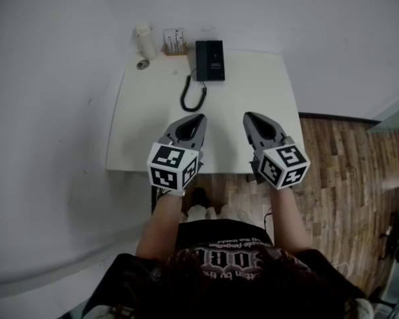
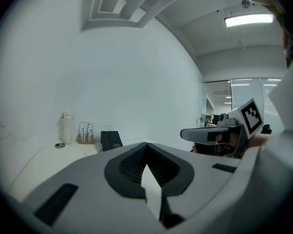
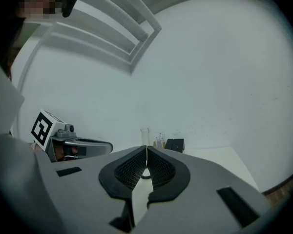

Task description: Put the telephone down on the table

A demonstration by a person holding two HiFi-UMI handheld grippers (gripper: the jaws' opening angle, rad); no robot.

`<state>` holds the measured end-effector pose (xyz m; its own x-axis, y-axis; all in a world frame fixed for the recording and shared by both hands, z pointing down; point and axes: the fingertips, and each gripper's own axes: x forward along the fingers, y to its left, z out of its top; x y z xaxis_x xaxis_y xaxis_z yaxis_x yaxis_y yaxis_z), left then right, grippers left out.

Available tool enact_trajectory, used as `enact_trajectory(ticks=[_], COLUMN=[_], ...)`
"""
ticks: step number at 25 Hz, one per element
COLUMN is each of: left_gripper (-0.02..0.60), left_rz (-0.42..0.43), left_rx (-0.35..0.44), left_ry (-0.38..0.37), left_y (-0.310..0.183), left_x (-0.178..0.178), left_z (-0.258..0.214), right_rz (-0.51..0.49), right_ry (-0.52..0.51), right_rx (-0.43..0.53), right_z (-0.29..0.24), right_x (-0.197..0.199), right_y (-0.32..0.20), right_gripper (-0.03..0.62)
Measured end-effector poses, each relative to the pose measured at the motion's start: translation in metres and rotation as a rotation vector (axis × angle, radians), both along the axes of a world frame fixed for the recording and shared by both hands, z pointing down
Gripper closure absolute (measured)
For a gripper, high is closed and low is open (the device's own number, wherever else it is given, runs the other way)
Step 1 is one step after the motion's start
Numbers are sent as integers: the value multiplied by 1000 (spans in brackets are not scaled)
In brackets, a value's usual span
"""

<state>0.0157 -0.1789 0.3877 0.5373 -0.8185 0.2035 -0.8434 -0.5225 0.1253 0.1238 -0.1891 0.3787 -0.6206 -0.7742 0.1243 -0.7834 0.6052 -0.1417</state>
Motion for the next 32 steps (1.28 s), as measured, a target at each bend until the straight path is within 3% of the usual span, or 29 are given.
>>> enact_trajectory(ticks=[32], left_gripper=[578], left_rz=[22], left_rx=[31], left_ry=[-60], left_y=[41], left_x=[21], left_z=[-13], right_rz=[28], right_ry=[-11], right_rx=[56], right_z=[-12], right_x=[17], right_y=[39], right_gripper=[563])
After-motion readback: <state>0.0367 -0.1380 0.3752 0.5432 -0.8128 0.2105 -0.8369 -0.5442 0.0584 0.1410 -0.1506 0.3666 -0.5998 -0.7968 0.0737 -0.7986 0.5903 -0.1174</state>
